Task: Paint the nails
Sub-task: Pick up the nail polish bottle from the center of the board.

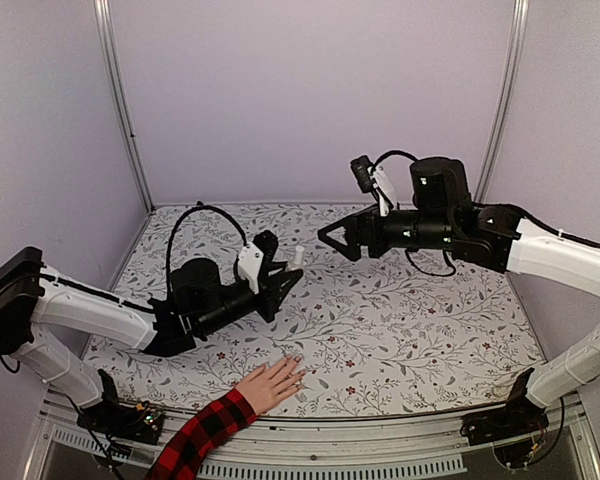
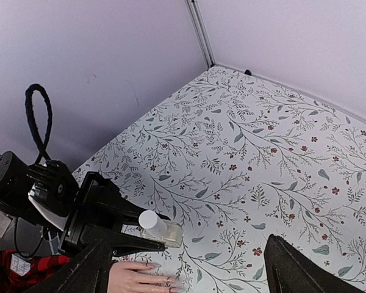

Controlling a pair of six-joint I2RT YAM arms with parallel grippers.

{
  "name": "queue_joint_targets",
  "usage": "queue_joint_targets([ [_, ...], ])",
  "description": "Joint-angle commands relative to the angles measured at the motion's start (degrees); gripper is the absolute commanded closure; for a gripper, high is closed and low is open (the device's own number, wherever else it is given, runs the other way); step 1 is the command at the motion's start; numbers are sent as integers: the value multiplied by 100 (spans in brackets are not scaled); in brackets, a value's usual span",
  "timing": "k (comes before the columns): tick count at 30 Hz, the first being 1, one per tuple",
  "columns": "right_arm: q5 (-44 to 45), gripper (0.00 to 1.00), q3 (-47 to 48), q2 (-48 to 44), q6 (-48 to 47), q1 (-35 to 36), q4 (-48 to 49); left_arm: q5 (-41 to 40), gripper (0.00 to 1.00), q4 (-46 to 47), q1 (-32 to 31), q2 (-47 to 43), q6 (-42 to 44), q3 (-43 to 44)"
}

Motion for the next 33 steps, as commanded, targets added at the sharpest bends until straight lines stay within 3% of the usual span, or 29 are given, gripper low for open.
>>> queue_joint_targets([
  [1, -104, 10, -644, -532, -118, -16, 1073, 355, 100, -150, 28, -305, -37, -51],
  [12, -1167, 12, -1456, -844, -234, -4, 1827, 1447, 100, 183, 471, -568, -639, -289],
  [20, -1198, 23, -1226, -480, -52, 59, 1716, 1248, 100, 784, 474, -445, -877, -446],
  [33, -1073, 41, -391, 464, 555, 204, 1556, 941, 100, 724, 408, -154, -1102, -194],
])
